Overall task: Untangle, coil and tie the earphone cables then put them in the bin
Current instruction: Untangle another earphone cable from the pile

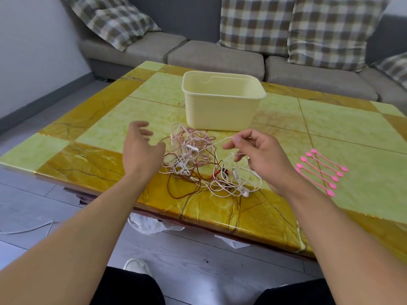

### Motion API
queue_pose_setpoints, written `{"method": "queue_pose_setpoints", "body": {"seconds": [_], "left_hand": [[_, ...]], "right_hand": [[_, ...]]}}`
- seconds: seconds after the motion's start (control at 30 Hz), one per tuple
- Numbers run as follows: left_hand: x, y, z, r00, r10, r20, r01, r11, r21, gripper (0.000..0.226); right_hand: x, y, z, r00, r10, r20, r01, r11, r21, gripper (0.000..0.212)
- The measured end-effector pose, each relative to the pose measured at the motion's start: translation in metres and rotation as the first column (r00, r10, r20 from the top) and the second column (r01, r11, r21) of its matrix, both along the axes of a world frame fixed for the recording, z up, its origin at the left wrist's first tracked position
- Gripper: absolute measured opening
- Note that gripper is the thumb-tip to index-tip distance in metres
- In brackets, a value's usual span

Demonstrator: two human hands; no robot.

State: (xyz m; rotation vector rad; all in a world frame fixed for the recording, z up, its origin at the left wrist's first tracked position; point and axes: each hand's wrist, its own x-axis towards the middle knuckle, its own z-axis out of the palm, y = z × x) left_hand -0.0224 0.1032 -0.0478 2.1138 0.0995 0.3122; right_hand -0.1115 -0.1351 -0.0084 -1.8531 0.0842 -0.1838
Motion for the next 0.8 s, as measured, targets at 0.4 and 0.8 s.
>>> {"method": "queue_pose_setpoints", "body": {"seconds": [0.4, 0.8], "left_hand": [[-0.020, -0.055, -0.005, 0.834, -0.550, -0.038, 0.541, 0.804, 0.246, 0.042], [-0.013, -0.049, 0.006, 0.987, -0.158, 0.008, 0.153, 0.941, -0.300, 0.074]], "right_hand": [[-0.015, -0.024, 0.002, 0.971, 0.050, -0.233, -0.146, 0.899, -0.413, 0.020], [-0.015, -0.047, 0.001, 0.966, -0.057, -0.253, -0.116, 0.778, -0.618, 0.009]]}}
